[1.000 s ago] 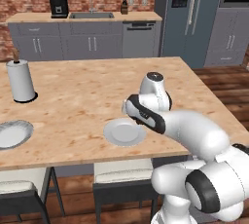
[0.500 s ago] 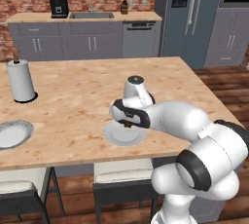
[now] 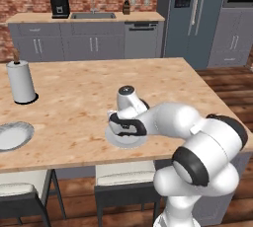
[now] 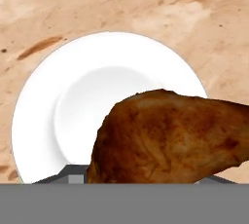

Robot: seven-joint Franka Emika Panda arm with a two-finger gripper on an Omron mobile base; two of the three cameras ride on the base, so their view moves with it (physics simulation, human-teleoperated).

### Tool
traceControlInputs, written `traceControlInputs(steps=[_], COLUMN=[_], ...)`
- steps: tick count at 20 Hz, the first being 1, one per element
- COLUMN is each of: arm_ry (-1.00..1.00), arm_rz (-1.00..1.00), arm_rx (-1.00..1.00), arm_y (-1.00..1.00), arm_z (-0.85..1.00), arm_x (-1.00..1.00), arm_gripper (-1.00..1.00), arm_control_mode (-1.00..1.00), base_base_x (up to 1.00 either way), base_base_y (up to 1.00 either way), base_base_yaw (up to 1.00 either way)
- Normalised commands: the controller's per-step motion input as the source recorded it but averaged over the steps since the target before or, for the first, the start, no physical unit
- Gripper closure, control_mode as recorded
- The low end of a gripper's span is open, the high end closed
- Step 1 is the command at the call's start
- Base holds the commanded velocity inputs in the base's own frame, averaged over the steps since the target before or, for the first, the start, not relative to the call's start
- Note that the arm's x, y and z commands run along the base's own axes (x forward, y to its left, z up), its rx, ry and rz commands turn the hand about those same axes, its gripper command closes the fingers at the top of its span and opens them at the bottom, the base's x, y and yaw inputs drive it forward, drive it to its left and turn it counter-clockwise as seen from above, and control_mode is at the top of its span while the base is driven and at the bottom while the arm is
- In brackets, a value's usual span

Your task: Take the chicken drumsticks from the pan and place one on each plate on the dining counter.

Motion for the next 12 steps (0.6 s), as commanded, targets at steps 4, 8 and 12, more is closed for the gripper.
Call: traceControlInputs(steps=[4, 8, 12], arm_ry=[0.00, 0.00, 0.00], arm_rz=[-0.13, -0.11, -0.04], arm_rx=[0.00, 0.00, 0.01], arm_y=[-0.03, -0.01, 0.00], arm_z=[-0.15, -0.19, -0.16], arm_x=[0.00, 0.01, 0.07], arm_gripper=[1.00, 1.00, 1.00], arm_control_mode=[-1.00, -1.00, -1.00], base_base_x=[0.00, 0.00, 0.00], base_base_y=[0.00, 0.00, 0.00], base_base_yaw=[0.00, 0.00, 0.00])
